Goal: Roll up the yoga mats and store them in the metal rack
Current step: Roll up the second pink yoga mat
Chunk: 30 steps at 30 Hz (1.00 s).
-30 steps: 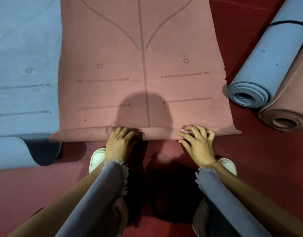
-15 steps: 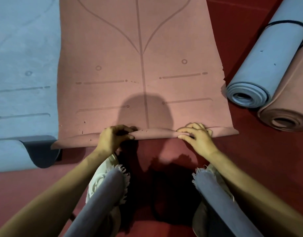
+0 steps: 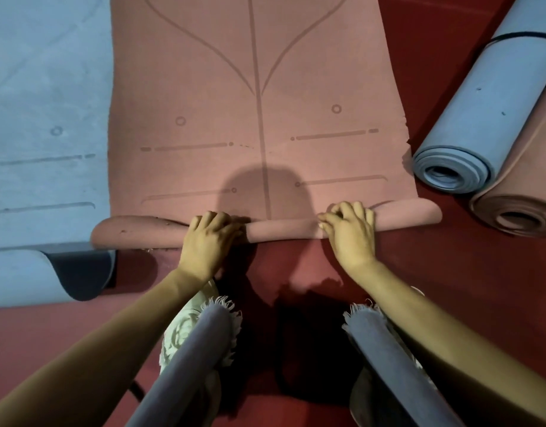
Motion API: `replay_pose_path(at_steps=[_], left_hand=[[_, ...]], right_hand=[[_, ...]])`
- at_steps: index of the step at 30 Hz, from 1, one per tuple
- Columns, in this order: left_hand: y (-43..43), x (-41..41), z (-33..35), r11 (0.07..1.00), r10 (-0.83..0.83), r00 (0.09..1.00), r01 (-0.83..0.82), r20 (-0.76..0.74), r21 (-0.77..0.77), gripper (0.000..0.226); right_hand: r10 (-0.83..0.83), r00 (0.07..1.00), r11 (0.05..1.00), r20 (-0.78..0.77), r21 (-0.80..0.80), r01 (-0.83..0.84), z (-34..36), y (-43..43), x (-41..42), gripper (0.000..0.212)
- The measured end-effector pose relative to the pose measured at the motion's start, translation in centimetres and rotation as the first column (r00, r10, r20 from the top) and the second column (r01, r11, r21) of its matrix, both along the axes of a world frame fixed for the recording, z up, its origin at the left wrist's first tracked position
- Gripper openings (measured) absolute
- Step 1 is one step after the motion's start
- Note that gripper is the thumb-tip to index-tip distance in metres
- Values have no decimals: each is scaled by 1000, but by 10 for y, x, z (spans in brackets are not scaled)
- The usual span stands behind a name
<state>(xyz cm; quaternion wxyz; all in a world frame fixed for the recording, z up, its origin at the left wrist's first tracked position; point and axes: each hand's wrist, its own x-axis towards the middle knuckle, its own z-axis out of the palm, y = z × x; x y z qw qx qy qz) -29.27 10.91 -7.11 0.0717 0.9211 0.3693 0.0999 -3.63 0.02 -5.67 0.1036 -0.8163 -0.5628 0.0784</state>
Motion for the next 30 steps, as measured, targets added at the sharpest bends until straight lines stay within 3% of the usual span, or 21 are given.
replay_pose_path(at_steps=[3, 7, 11, 14, 19, 22, 26, 30], left_hand=[[-1, -11, -3, 998, -35, 999, 35, 14, -51, 39], [0, -16, -3, 993, 6, 1000, -5, 5, -119, 43], [5, -16, 0, 993, 47, 997, -41, 54, -114, 42], [9, -15, 3, 993, 71, 994, -63, 79, -97, 34], [11, -10, 0, 989, 124, 988, -116, 94, -89, 34], [15, -10, -4, 990, 130, 989, -125, 73, -63, 36], [17, -4, -2, 990, 120, 991, -124, 59, 66, 33], [17, -7, -5, 994, 51, 999, -52, 11, 101, 34]], right_hand=[[65, 997, 997, 38, 40, -67, -4, -7, 2, 22], [172, 975, 978, 139, 92, -186, -7, -15, 9, 9], [208, 975, 972, 76, 95, -215, -1, -17, 14, 21], [196, 979, 980, -51, 25, -195, -2, -15, 20, 35], [133, 976, 989, -175, -33, -141, 7, -4, 21, 29], [104, 990, 987, -95, -111, -114, 21, 12, 19, 23], [85, 996, 931, -32, -354, -91, 30, 42, 24, 29], [3, 1000, 923, -6, -384, -5, 25, 48, 20, 37]])
